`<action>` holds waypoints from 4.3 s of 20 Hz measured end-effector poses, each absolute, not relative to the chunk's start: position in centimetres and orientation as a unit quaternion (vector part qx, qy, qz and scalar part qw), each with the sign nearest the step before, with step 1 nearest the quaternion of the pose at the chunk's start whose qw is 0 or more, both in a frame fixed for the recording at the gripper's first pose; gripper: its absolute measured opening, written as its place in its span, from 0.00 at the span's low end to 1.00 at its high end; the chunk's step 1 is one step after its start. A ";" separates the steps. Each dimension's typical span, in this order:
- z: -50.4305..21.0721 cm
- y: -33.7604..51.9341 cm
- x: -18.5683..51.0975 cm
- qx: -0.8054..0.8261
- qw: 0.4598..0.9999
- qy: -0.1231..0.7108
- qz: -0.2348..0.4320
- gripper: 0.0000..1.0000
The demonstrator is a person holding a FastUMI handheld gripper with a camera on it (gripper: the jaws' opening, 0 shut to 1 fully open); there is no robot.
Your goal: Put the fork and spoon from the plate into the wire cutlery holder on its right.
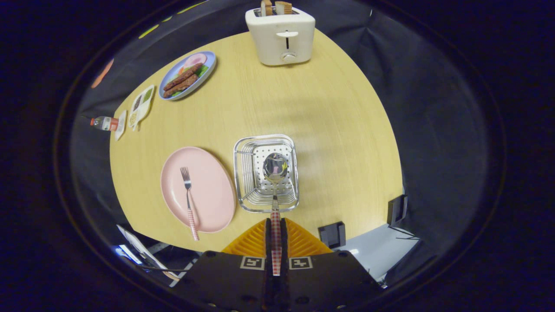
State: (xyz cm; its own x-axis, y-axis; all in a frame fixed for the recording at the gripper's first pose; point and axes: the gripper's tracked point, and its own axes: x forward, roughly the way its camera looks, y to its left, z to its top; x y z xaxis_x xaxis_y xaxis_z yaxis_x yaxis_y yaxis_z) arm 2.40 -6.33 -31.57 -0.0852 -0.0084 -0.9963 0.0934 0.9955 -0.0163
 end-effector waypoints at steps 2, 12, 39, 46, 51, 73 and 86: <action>-31.4 -6.3 2.8 0.032 0.675 0.736 -0.043 0.09; -29.0 -5.9 4.3 0.036 0.710 0.702 -0.039 0.58; -39.1 13.4 -2.9 0.025 0.821 0.570 0.022 0.70; -41.6 13.0 -4.4 0.040 0.819 0.572 -0.008 0.58; -41.4 11.9 -4.0 0.026 0.813 0.581 -0.023 0.07; -25.4 -2.8 -2.7 0.093 0.703 0.704 -0.035 0.07; -27.9 -4.1 0.4 0.101 0.622 0.775 -0.051 0.07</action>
